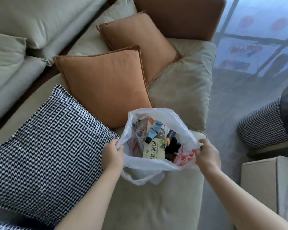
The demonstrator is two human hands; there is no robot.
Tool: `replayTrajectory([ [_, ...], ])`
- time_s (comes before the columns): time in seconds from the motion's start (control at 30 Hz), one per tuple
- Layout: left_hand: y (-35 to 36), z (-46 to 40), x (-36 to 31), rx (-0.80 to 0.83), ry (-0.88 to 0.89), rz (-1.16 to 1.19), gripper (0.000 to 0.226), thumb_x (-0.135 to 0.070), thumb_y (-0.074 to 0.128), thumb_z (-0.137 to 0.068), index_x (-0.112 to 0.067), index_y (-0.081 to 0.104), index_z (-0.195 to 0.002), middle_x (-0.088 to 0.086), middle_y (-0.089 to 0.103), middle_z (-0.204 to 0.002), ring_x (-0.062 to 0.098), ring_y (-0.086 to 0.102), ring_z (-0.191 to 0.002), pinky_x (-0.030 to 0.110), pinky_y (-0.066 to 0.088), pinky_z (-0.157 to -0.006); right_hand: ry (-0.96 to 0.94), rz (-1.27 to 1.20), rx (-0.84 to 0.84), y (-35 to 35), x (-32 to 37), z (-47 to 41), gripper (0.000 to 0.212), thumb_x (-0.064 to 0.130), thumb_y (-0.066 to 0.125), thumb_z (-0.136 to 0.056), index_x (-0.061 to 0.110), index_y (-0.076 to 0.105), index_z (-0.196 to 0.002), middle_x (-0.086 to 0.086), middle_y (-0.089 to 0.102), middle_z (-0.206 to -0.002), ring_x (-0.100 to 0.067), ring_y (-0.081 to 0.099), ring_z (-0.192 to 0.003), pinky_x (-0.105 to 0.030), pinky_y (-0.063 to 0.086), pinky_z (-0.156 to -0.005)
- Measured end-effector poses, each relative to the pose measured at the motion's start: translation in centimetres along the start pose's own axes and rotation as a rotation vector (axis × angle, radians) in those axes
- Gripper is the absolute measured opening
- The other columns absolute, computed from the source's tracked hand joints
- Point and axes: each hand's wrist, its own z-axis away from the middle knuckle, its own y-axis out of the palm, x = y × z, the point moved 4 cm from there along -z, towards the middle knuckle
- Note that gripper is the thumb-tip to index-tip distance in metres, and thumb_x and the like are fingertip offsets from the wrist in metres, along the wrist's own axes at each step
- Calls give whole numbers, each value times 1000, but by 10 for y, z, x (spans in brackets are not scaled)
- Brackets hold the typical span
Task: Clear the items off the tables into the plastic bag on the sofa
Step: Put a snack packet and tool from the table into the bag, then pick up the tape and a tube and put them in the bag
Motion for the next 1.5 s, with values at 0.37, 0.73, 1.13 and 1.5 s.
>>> replayTrajectory([
  [0.37, 5, 58, -15, 142, 24, -124, 42, -8, 56, -91, -12, 52, -132, 10, 58, -122, 22, 58, -102, 31, 51, -84, -15, -5, 176, -17, -41, 36, 46, 17, 54, -89, 16, 46, -134, -9, 55, -128, -24, 56, -111, -34, 49, -87],
  [0.73, 69, 212, -111, 384, 628, -329, 41, -24, 49, -94, -22, 47, -135, 2, 60, -121, 20, 59, -105, 33, 50, -84, -19, 44, 148, -88, -171, 106, 38, 22, 57, -90, 14, 53, -126, -4, 59, -125, -20, 56, -112, -28, 42, -91],
  [1.13, 182, 477, -121, 732, 858, -633, 36, -49, 43, -94, -30, 58, -120, -6, 63, -120, 15, 58, -113, 27, 45, -87, 157, -12, 48, -180, -391, 242, 33, 26, 52, -93, 15, 56, -124, -6, 60, -125, -23, 56, -115, -37, 45, -96],
  [1.5, 251, 648, -96, 973, 1044, -873, 41, -54, 41, -91, -29, 61, -117, -6, 64, -118, 16, 59, -111, 29, 45, -82, 498, -102, -15, -195, -578, 370, 31, 27, 49, -94, 16, 56, -123, -4, 59, -125, -22, 53, -117, -33, 45, -95],
])
